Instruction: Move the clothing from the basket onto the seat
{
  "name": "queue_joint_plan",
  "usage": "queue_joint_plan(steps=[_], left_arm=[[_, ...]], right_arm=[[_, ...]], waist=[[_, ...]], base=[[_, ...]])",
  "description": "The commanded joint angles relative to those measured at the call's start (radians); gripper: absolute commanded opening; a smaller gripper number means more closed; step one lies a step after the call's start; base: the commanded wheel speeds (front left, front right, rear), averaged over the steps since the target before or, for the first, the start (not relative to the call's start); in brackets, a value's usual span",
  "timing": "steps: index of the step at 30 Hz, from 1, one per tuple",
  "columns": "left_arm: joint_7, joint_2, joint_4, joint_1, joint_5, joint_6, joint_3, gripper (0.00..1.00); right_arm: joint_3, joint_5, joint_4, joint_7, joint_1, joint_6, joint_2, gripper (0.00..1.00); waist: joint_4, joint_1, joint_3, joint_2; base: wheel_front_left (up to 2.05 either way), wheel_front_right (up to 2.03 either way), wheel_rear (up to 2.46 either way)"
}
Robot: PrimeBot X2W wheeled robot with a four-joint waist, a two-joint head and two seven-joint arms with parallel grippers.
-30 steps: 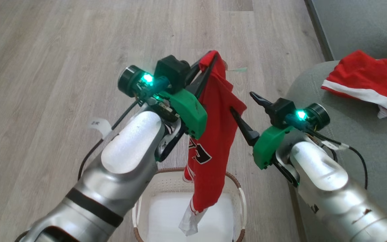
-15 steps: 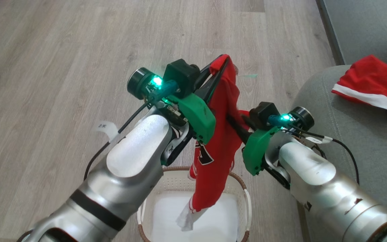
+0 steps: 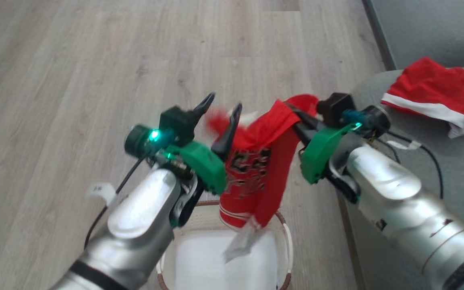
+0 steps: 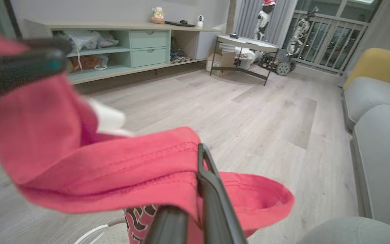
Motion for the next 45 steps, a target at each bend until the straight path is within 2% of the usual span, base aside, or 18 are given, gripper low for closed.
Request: queue_joint_plan(steps=[1, 9, 22, 32, 38, 45], left_arm=[[-0.019, 0.023, -0.018, -0.027, -0.013, 0.013, 0.045, 1.00], [-0.055, 0.025, 0.010, 0.041, -0.022, 0.022, 0.050, 1.00], [-0.076, 0.005, 0.012, 0.148, 0.005, 0.019, 0.038, 1.00], [-0.076, -0.010, -0.007, 0.185, 0.049, 0.016, 0.047, 1.00], [-0.076, -0.021, -0.015, 0.191, 0.077, 0.007, 0.045, 1.00], [-0.077, -0.034, -0.029, 0.199, 0.088, -0.003, 0.038, 1.00]], right_arm=[[-0.015, 0.012, -0.030, -0.010, -0.045, 0.000, -0.010, 0.00], [-0.029, 0.007, -0.061, -0.011, -0.099, 0.000, -0.070, 0.00], [-0.009, 0.022, -0.158, 0.009, -0.214, 0.000, -0.194, 0.00], [-0.023, 0.036, -0.232, 0.041, -0.226, 0.000, -0.261, 0.00], [-0.029, 0.035, -0.253, 0.071, -0.232, 0.000, -0.271, 0.00], [-0.033, 0.006, -0.217, 0.121, -0.349, 0.000, -0.306, 0.00]], waist=[[-0.018, 0.0000, 0.000, 0.0000], [-0.095, 0.0000, 0.004, 0.0000], [-0.272, 0.0000, 0.019, 0.0000], [-0.369, 0.0000, 0.037, 0.0000], [-0.394, 0.0000, 0.058, 0.0000], [-0.370, 0.0000, 0.099, 0.0000]], base=[[0.00, 0.00, 0.00], [0.00, 0.00, 0.00], [0.00, 0.00, 0.00], [0.00, 0.00, 0.00], [0.00, 0.00, 0.00], [0.00, 0.00, 0.00]])
